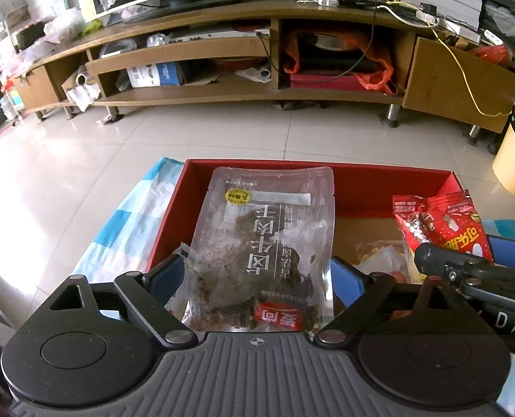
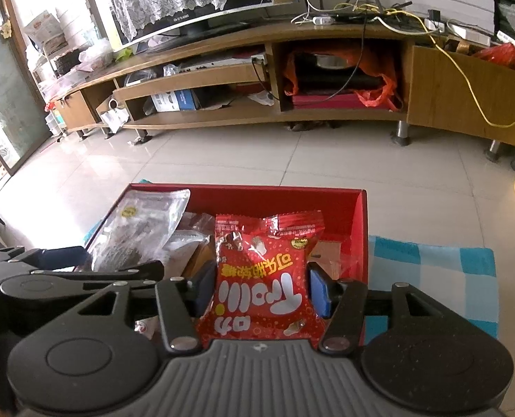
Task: Organize snacks
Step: 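Carry the jerky bag toward the red box while the right carries the candy bag, then lower the jerky bag into the box and open the left tool while the right releases the candy bag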
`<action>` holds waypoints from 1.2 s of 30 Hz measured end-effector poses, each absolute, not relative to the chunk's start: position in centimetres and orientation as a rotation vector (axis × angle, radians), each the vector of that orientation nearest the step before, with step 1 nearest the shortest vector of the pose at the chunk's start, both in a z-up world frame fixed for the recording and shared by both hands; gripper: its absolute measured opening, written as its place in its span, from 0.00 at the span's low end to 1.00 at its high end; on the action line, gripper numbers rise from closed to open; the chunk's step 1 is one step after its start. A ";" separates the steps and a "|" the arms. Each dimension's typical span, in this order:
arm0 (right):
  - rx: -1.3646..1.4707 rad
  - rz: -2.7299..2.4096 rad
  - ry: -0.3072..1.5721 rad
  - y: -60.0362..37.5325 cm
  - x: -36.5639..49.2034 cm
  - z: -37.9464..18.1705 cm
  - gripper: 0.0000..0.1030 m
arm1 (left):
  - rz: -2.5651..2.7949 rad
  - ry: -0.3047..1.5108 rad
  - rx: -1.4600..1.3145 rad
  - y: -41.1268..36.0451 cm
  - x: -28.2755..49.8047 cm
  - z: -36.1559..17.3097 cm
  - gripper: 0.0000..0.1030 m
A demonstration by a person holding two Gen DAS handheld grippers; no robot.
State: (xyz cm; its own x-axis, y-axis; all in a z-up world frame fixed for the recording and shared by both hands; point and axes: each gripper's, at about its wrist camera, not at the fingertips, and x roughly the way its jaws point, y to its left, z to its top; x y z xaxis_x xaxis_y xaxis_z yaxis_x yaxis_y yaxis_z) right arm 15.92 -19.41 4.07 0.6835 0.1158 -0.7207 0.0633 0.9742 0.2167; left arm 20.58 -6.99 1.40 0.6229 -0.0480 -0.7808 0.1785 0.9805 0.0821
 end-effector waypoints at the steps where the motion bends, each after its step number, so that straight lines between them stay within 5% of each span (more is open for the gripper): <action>1: 0.233 0.032 0.817 -19.4 15.9 4.2 0.54 | -0.131 0.889 0.155 -6.9 20.5 1.5 0.90; 36: 0.363 0.025 0.764 -22.4 13.6 6.0 0.57 | -0.203 0.857 0.102 -6.6 18.3 3.5 1.00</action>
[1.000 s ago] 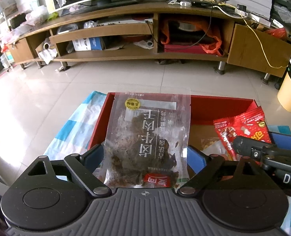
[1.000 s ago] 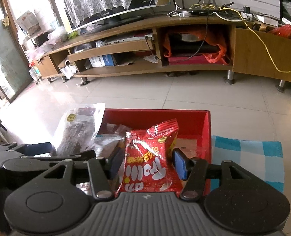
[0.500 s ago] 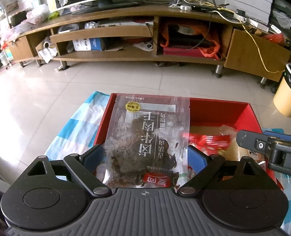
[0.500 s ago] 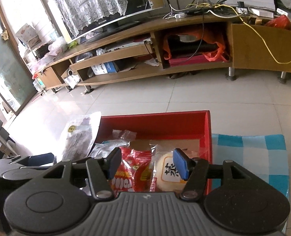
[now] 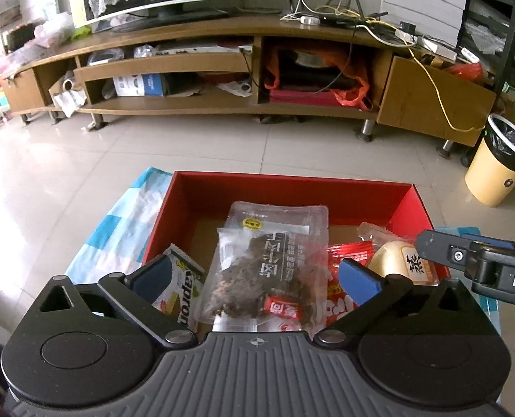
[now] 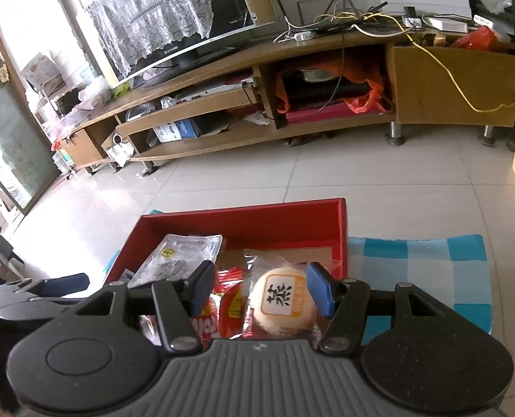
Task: Organize snacks
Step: 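Lower the jerky bag into the box and open the left tool while the right releases the candy bag, then withdraw both tools toward the silver foil packet and red spicy strip packet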
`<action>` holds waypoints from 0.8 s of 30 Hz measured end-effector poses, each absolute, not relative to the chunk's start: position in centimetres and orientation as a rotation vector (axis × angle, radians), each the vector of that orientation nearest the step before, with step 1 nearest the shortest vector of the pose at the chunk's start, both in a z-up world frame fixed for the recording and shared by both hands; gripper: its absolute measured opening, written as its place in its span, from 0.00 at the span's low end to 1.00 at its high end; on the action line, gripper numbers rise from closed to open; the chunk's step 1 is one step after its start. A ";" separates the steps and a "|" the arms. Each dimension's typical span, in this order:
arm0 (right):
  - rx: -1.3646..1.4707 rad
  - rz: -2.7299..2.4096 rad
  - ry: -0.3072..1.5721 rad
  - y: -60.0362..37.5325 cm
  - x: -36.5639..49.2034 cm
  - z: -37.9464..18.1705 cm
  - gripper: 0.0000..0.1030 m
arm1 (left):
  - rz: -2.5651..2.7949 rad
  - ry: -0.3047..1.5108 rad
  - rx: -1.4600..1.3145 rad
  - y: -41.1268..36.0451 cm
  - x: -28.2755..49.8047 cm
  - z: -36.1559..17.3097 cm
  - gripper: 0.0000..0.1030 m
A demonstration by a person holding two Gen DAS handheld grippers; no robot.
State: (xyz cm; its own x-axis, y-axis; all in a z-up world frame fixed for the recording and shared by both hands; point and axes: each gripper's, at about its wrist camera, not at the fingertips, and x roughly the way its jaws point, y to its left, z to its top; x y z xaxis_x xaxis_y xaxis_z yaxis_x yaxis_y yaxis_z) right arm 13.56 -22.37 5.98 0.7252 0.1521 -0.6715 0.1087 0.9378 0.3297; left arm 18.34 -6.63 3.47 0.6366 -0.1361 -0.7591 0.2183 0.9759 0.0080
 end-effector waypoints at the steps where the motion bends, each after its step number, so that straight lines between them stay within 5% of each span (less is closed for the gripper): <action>1: 0.360 0.024 0.767 -22.3 13.4 6.0 0.57 | -0.201 0.859 0.102 -6.5 18.2 3.5 1.00; 24: 0.356 -0.017 0.863 -23.7 6.2 5.2 0.58 | -0.352 1.071 0.089 -4.8 7.6 0.0 1.00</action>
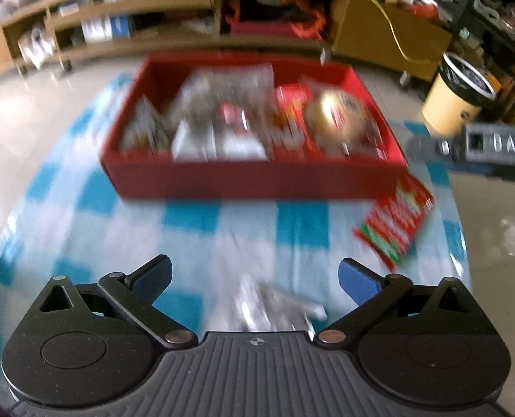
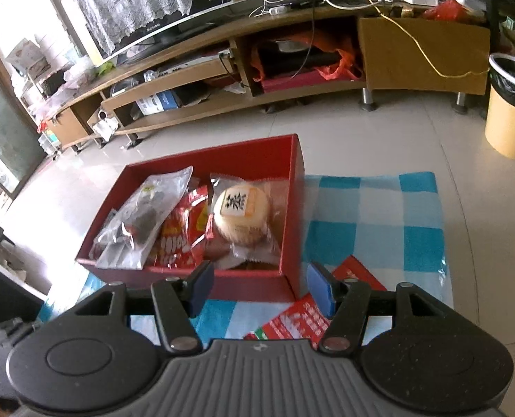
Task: Organize snacks
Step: 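Withdraw both tools toward the silver foil packet and red spicy strip packet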
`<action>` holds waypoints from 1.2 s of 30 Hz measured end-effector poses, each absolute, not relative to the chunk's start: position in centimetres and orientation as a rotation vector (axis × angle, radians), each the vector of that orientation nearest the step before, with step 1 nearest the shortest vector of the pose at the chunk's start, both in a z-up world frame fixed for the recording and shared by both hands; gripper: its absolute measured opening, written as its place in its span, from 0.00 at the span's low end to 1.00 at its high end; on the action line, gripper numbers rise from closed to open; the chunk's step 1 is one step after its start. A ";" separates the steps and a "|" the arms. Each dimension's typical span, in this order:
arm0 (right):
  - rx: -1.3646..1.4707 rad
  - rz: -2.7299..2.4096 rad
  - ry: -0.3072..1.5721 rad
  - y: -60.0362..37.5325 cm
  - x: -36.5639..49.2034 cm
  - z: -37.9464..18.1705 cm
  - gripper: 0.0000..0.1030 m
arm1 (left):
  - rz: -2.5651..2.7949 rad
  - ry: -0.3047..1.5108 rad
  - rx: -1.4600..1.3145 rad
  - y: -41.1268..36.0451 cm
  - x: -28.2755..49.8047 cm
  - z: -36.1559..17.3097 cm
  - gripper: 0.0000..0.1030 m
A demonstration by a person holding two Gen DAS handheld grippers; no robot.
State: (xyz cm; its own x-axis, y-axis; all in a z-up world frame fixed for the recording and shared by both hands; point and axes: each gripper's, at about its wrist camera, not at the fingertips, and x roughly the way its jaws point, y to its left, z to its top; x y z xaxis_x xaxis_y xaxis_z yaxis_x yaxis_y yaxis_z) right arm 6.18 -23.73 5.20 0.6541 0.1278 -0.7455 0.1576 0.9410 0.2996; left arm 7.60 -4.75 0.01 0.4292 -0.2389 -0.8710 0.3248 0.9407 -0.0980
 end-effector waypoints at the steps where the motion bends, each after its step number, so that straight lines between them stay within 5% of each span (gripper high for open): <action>1: 0.351 -0.016 0.866 -23.7 6.1 5.2 0.58 | -0.359 1.098 0.070 -4.5 7.3 -0.4 1.00; 12: 0.364 0.018 0.847 -24.5 5.4 5.8 0.58 | -0.341 1.325 -0.226 -3.8 6.6 -4.0 1.00; 31: 0.425 0.050 0.791 -26.6 3.7 7.7 0.63 | 0.185 1.204 0.064 -2.9 8.7 -5.6 0.97; 36: 0.429 0.054 0.789 -26.5 3.7 7.9 0.64 | 0.125 1.261 -0.107 0.0 7.5 -5.0 0.98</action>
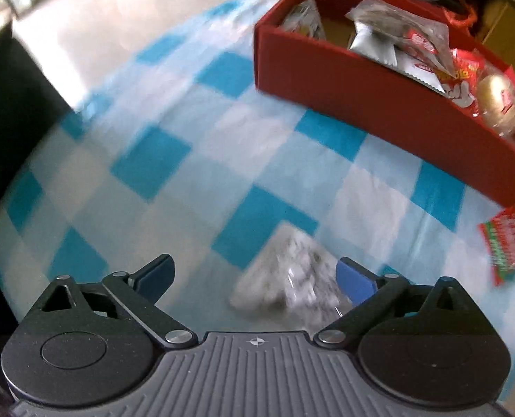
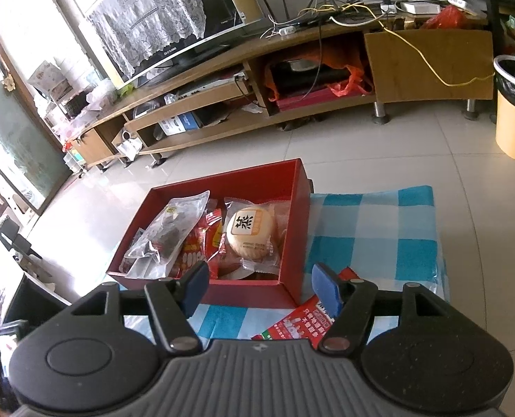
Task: Organize snacks
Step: 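Withdraw both tools toward the silver foil packet and red spicy strip packet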
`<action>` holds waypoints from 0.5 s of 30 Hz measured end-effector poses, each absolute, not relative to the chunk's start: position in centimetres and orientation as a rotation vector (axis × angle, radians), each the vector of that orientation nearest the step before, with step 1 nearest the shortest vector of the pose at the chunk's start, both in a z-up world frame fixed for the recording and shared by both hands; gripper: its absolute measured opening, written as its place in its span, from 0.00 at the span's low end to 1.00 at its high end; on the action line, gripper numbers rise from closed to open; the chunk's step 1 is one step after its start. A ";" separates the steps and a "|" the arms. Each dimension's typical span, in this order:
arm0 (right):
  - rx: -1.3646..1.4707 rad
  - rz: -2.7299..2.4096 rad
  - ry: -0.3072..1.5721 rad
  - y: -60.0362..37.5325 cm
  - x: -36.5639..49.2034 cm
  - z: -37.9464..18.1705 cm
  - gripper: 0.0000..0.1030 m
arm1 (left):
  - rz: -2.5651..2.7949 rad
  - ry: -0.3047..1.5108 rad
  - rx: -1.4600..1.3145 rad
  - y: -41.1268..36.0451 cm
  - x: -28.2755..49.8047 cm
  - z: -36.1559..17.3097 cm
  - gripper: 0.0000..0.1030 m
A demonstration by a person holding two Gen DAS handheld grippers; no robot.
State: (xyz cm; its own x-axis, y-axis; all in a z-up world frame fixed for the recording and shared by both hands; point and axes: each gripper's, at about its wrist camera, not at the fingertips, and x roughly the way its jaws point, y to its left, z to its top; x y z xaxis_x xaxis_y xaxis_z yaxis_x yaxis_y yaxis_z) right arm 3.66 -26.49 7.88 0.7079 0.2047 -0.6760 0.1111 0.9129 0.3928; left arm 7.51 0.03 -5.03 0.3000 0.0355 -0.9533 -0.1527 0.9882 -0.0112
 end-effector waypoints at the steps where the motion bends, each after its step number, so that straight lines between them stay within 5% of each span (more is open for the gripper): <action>1: 0.428 0.053 0.793 -26.4 3.8 7.8 0.64 | 0.108 1.273 -0.134 0.2 7.5 -5.4 0.98; 15: 0.386 0.066 0.841 -25.2 4.5 6.8 0.64 | -0.105 1.230 -0.101 -5.5 6.8 -4.4 0.97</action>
State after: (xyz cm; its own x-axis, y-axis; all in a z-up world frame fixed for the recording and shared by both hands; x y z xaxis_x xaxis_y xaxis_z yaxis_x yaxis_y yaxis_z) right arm 4.48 -25.25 6.78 0.6688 0.2077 -0.7138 0.0946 0.9286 0.3589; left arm 6.84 -5.53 -4.39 0.3306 -0.1346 -0.9341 0.0259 0.9907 -0.1336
